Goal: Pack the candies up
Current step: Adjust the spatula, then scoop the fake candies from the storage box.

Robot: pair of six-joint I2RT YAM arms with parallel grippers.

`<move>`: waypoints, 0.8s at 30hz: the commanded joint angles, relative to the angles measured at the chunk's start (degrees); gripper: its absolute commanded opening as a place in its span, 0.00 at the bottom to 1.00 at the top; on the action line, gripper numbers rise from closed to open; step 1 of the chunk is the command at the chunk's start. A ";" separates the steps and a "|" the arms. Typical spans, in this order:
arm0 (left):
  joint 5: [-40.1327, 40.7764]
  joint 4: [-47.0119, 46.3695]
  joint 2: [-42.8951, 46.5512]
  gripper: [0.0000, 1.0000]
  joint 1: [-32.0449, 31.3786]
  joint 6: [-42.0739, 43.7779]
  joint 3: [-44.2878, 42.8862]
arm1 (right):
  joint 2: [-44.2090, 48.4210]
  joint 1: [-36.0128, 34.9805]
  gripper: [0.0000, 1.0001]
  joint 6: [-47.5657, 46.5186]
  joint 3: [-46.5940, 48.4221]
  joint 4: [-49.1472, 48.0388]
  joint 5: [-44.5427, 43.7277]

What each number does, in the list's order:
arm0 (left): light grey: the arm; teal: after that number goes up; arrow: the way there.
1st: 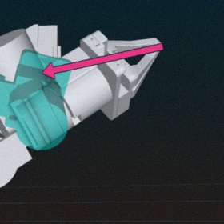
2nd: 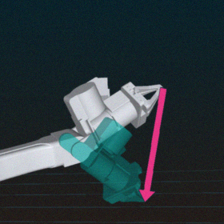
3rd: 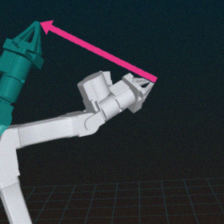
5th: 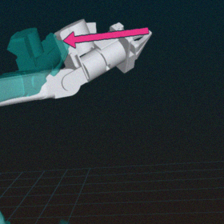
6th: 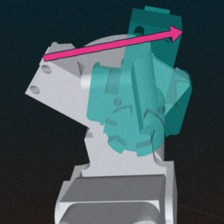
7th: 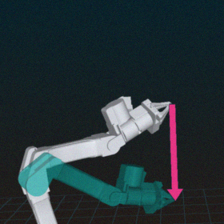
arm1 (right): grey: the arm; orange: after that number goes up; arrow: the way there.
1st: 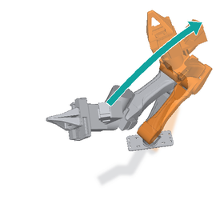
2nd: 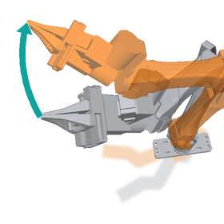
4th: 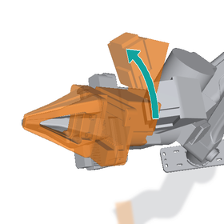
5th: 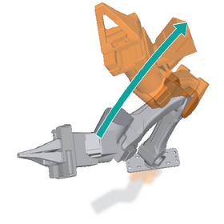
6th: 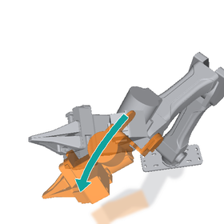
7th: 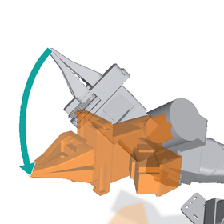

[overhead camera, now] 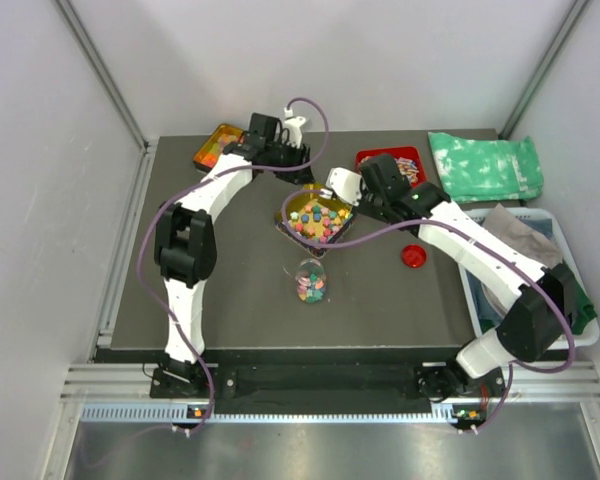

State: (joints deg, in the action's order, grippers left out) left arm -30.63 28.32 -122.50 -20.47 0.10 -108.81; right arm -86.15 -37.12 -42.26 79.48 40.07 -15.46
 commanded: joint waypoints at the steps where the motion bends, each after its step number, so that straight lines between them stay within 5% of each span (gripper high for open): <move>1: 3.73 0.34 2.00 0.48 1.04 4.12 0.36 | 4.06 -1.11 0.00 -2.74 0.76 -2.64 -2.20; 24: 10.41 1.92 -2.83 0.45 -0.01 11.33 2.55 | 6.87 -4.70 0.00 -12.58 3.31 5.71 -4.58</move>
State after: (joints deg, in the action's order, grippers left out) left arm -22.44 31.42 -124.68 -20.25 9.15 -106.67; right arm -82.32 -39.42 -53.63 79.64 44.23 -19.53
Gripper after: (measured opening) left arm 0.457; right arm 0.105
